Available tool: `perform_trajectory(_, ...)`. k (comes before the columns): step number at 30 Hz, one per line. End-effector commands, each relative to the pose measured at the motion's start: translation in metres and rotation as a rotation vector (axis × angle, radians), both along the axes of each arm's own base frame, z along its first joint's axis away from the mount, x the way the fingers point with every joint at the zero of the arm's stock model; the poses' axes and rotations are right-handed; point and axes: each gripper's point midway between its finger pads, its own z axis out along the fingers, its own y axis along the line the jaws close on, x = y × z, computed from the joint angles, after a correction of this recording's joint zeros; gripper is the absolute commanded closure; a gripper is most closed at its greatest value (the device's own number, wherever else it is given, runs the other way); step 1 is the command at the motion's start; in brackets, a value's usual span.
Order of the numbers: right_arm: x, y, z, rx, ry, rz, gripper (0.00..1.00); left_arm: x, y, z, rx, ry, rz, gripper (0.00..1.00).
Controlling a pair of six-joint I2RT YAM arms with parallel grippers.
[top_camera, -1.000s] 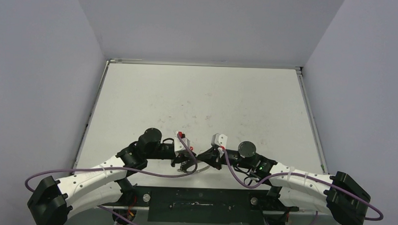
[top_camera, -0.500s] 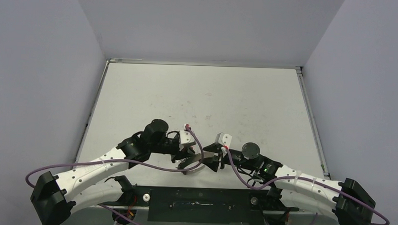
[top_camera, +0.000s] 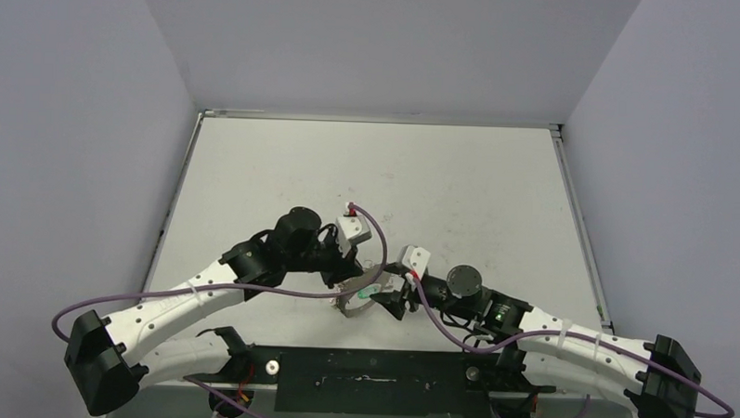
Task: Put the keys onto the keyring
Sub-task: Adjust the keyring.
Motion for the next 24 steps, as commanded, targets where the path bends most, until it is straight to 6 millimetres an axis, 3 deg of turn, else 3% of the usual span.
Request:
perform_trajectory(1, 0.009, 0.005, 0.021, 0.034, -0.058, -0.07, 0.32, 0.038, -0.01, 0.035, -0.096, -0.006, 0.232, 1.0)
perform_trajectory(5, 0.007, 0.013, 0.026, 0.04, -0.077, -0.083, 0.23, 0.063, 0.0, 0.031, -0.047, 0.016, 0.412, 1.0)
perform_trajectory(6, 0.007, 0.013, 0.026, 0.04, -0.079, -0.092, 0.13, 0.068, 0.002, 0.031, -0.037, 0.023, 0.454, 1.0)
perform_trajectory(9, 0.013, 0.013, 0.031, 0.051, -0.091, -0.15, 0.01, 0.083, 0.009, 0.028, 0.005, 0.048, 0.577, 1.0)
perform_trajectory(17, 0.032, 0.015, 0.038, 0.065, -0.109, -0.292, 0.0, 0.096, 0.008, 0.029, -0.002, 0.126, 0.72, 1.0)
perform_trajectory(24, 0.039, 0.046, 0.047, 0.074, -0.119, -0.272, 0.0, 0.097, 0.008, 0.028, -0.015, 0.162, 0.761, 1.0)
